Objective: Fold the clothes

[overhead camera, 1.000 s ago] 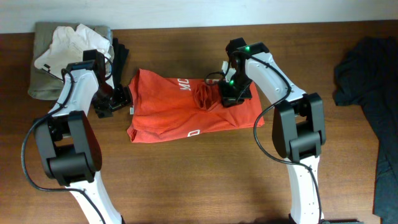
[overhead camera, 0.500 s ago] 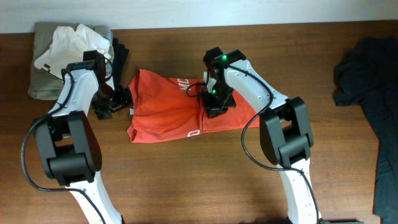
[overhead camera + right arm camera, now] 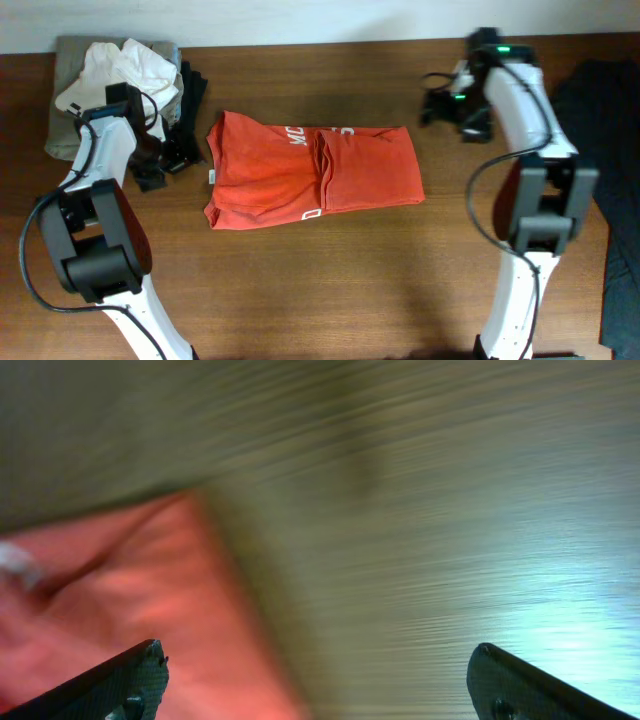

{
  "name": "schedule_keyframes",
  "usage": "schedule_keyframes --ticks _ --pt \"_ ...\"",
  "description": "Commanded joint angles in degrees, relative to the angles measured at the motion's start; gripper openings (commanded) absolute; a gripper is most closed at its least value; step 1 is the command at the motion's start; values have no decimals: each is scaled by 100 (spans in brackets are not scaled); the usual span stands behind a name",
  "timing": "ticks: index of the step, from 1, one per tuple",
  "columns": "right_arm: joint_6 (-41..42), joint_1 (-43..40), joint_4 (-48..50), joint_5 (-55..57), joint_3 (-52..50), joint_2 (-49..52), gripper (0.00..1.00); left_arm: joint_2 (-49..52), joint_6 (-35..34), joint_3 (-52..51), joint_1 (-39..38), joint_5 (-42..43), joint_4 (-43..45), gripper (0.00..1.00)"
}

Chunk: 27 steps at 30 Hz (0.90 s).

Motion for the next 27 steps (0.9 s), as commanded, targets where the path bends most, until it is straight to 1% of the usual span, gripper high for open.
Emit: schedule_keyframes --ticks 1,3,5,9,12,14,16,20,21,24,27 --pt "28 -645 -9 118 107 -184 99 -188 269 -380 -44 522 269 99" --pt "28 -1010 -13 118 107 -184 99 -188 511 -629 -44 977 529 99" --pt "28 -1274 -37 118 107 -184 99 -188 595 -866 -44 1340 717 99" --pt "28 -1598 -28 118 105 -184 99 -184 597 -1274 -44 1386 1069 99" --pt "28 -1755 -17 116 105 -184 99 -184 597 -1615 -48 1849 1397 99" --pt "28 -1757 -9 118 105 -184 99 -184 599 -1794 -109 2009 1558 99" --pt "28 -1753 -9 118 105 -184 98 -184 610 -1858 -225 2011 1574 99" --pt "28 -1753 -9 118 105 -184 99 -184 651 -1871 -688 2059 1781 99" --pt "28 -1753 -9 118 105 -184 99 -184 623 -1871 -772 2002 1827 99" --pt "28 -1753 -9 118 105 -184 99 -184 256 -1871 -935 1475 1878 99" --pt "28 -1753 -9 118 105 -184 99 -184 245 -1871 -966 1403 1899 99"
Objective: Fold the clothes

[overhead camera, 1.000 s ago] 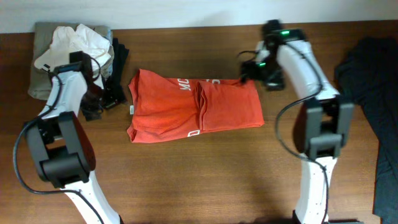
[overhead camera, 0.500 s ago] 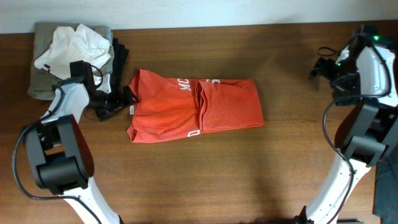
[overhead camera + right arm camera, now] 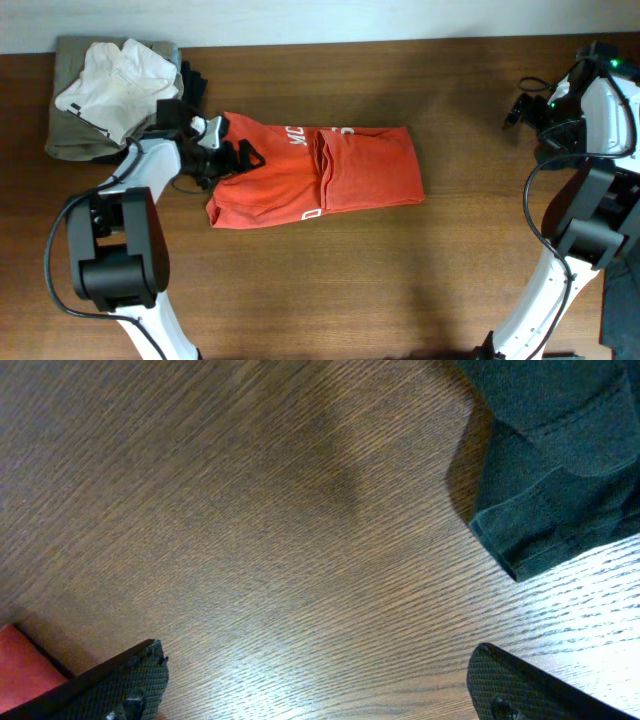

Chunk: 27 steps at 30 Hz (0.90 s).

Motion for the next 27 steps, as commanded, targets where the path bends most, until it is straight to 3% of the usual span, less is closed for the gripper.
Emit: schedule_keyframes --ticks 1,3,4,5,6,8,13,19,27 --pt "33 15 -4 28 105 -184 99 310 -199 -280 -28 -590 -63 98" --pt "33 15 -4 28 105 -184 99 310 -201 -280 -28 -595 -20 93" --pt "33 15 -4 28 105 -184 99 310 -232 -280 -28 -629 42 82" --pt "33 15 -4 28 105 -184 99 310 -348 -280 -28 -776 103 65" --pt "33 15 -4 28 105 -184 99 310 -417 -278 -28 -918 146 38" --pt "33 15 -4 28 105 -184 99 310 -433 -271 -11 -1217 164 4" --pt "33 15 -4 28 107 -184 99 297 -437 -125 166 -1373 76 0" --pt "33 15 -4 28 105 -184 99 11 -426 804 651 -2350 -1152 0" --pt "33 15 -4 28 105 -184 99 -907 -367 1871 361 -2496 -1952 0"
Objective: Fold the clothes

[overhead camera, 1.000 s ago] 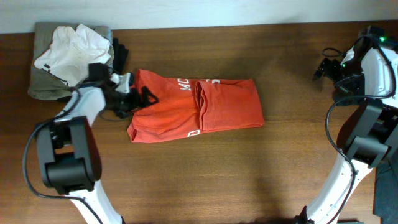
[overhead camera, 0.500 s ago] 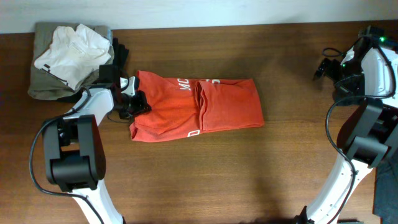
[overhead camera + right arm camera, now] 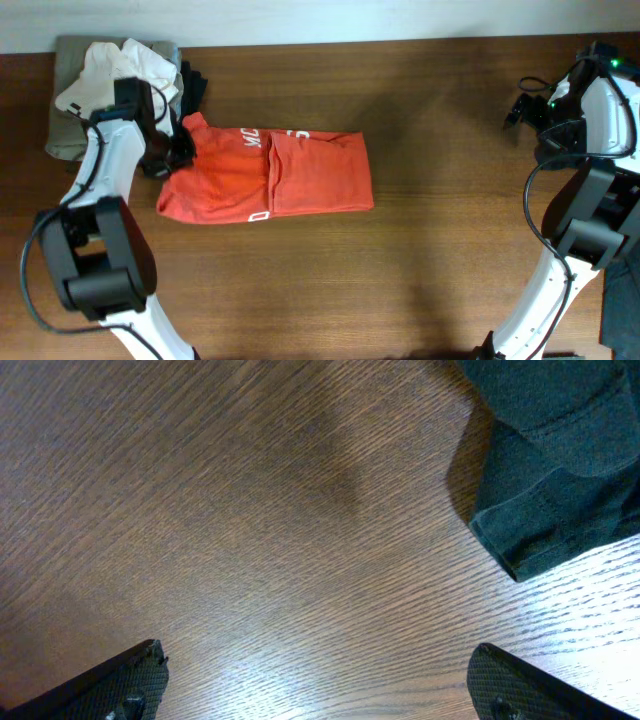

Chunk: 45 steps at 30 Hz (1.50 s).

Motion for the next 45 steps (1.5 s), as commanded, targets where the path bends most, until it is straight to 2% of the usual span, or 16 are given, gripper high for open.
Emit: schedule_keyframes --ticks 1,5,16,29,34,35,36,39,45 --pt "31 15 -4 31 105 -184 99 -638 7 619 -295 -160 -321 0" --pt "31 15 -4 31 105 -184 99 -704 -39 1010 -855 -136 -684 0" --pt "31 15 -4 31 105 -184 99 -546 -339 1010 -2463 -142 -361 0" --pt "31 15 -4 31 105 -184 99 846 -575 1010 -3477 -136 350 0" --pt "31 15 -4 31 107 -184 99 1025 -640 1010 -3683 -136 610 0" --pt "31 15 -4 31 105 -184 98 1025 -640 1010 -3707 -136 684 2" --pt "31 15 -4 31 105 -184 99 1025 -640 1010 -3720 -136 748 12" --pt "31 15 -4 31 105 -184 99 1023 -643 1010 -3722 -129 787 49" --pt "31 15 -4 31 105 -184 99 1019 -638 1344 -3727 420 804 53"
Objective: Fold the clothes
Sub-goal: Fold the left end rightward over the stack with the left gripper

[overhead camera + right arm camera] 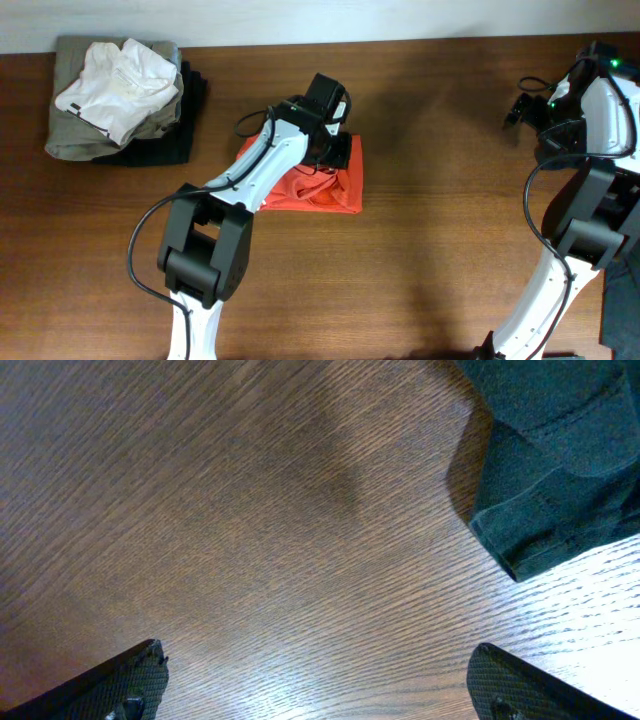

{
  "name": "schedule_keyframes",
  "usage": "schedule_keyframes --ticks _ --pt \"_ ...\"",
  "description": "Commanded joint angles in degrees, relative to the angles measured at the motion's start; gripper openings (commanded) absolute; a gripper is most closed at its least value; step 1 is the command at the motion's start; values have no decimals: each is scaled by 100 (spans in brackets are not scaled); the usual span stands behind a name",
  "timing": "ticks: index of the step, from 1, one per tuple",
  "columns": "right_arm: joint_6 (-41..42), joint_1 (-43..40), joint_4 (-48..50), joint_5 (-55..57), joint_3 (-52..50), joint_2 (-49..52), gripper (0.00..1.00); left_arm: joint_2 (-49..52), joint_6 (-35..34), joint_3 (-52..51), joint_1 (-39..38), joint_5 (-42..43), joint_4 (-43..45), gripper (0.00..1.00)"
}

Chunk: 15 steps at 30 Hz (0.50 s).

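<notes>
A red shirt [300, 190] lies folded over on itself mid-table, rumpled along its lower left. My left gripper [333, 152] sits on the shirt's upper right corner, shut on the folded-over cloth as far as the overhead view shows; its fingers blend into a dark mass there. At the far right of the table, well away from the shirt, my right gripper [522, 108] stands wide open. In the right wrist view the right gripper [320, 695] has only bare wood between its fingertips [130, 680].
A stack of folded clothes [115, 95], white on olive on black, sits at the table's back left corner. A dark green garment [550, 460] lies just beyond my right gripper at the right edge. The wooden table [450, 260] spreads in front.
My left gripper was at the shirt's left end near the clothes stack; now it is at the shirt's right end, and the shirt lies doubled over, about half as wide. The right arm has not moved.
The shirt lay spread mid-table, my left gripper by the stack and the right near the shirt's far corner. Then the right was out at the table's edge and the left at the shirt's left end. The shirt then lay further left; now it is folded over.
</notes>
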Motion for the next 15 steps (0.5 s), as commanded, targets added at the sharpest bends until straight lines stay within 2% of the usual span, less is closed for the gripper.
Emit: schedule_keyframes --ticks 1,4,8,10,12,14,15 --pt "28 15 -4 31 105 -184 99 17 -11 520 -24 634 31 53" --pt "28 15 -4 31 105 -184 99 15 297 997 -83 1303 -13 53" --pt "28 15 -4 31 107 -184 99 -35 717 1834 -68 1392 -533 53" --pt "28 15 -4 31 105 -184 99 -70 1010 2256 -52 1384 -909 56" --pt "28 15 -4 31 105 -184 99 -74 1040 2704 24 922 -1554 57" --pt "28 15 -4 31 105 -184 98 -74 509 2918 188 -129 -2323 57" --pt "28 15 -4 31 105 -184 99 -74 236 2918 319 -398 -2653 57"
